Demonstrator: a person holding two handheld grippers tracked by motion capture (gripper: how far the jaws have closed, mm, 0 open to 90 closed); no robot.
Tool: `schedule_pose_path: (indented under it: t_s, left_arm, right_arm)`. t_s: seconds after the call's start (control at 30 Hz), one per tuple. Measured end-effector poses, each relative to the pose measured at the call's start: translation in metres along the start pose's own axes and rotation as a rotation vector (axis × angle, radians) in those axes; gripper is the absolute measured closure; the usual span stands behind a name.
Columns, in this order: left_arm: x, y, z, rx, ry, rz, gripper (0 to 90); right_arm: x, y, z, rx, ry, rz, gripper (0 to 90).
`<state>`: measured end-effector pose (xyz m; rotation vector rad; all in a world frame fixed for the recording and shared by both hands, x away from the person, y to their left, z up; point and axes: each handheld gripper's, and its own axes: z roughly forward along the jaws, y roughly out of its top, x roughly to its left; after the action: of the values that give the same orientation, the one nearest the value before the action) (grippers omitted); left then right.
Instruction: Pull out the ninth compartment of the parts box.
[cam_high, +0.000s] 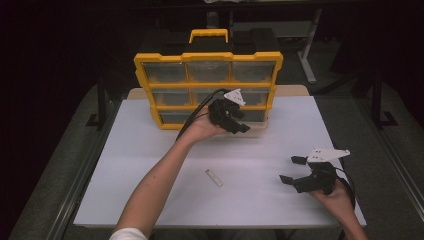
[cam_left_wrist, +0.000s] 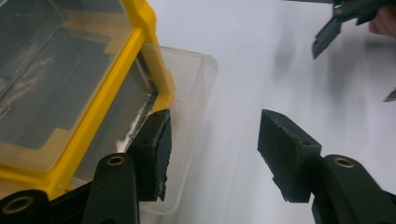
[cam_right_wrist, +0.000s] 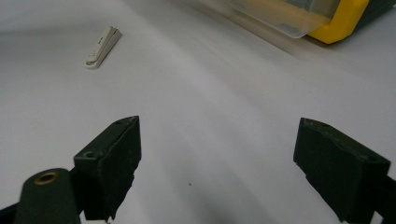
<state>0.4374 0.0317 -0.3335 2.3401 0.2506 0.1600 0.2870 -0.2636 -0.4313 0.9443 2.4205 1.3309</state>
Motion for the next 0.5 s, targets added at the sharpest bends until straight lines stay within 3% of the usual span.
schedule_pose_path:
  t_s: [0.27, 0.5]
  left_arm:
    - [0.008, -0.001, 0.014, 0.031, -0.020, 0.005, 48.1]
    - [0.018, -0.007, 0.025, 0.054, -0.045, -0.017, 51.0]
  right_arm:
    - [0.000, 0.000, 0.000, 0.002, 0.006, 0.000, 14.1]
    - [0.000, 0.000, 0.001, -0.001, 0.010, -0.003, 14.1]
